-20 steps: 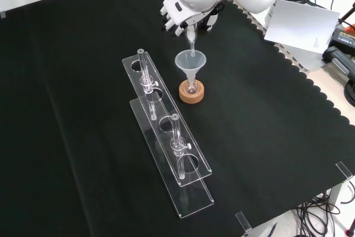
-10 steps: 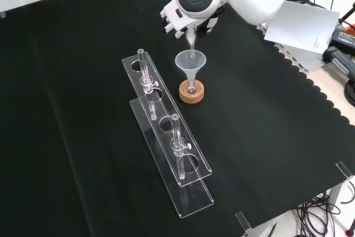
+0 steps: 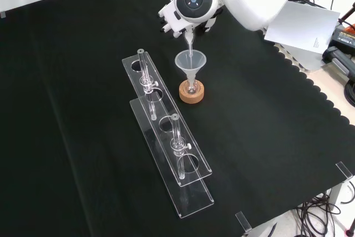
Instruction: Pour all the NaCl from the weighing funnel into the round-bottom flask.
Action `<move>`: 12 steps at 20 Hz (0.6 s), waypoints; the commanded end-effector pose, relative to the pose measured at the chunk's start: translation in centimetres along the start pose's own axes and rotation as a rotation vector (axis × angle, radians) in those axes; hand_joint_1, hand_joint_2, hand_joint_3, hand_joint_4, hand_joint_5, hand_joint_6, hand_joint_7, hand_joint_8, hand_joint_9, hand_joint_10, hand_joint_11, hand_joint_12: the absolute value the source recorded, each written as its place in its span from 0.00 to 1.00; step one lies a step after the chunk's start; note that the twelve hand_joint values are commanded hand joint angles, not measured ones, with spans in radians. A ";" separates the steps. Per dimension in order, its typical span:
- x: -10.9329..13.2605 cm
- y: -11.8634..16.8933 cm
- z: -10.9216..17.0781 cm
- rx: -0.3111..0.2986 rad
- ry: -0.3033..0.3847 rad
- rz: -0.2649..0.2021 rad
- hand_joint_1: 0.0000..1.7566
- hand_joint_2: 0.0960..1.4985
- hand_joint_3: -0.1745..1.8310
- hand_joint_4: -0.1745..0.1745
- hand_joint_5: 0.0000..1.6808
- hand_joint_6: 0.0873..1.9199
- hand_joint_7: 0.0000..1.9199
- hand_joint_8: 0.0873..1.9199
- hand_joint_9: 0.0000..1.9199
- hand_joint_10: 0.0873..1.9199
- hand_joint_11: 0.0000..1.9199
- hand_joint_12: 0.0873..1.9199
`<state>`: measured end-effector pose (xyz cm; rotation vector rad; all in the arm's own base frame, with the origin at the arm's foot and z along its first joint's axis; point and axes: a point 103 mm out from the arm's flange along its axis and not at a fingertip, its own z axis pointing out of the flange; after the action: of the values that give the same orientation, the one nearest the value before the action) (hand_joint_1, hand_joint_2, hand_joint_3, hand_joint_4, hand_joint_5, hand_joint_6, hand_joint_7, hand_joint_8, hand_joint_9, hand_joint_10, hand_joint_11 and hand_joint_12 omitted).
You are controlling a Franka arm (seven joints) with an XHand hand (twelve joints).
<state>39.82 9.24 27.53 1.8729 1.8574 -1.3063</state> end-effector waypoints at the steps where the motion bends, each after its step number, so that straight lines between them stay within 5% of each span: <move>1: -0.1 0.0 -0.2 0.000 -0.044 0.004 0.64 0.43 0.38 1.00 0.75 0.32 0.34 0.31 0.50 0.15 0.38 0.56; 12: -0.1 0.3 -0.7 0.000 -0.114 0.008 0.64 0.42 0.38 1.00 0.75 0.32 0.33 0.31 0.50 0.15 0.38 0.56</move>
<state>40.27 9.45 27.89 1.7911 1.8046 -1.3588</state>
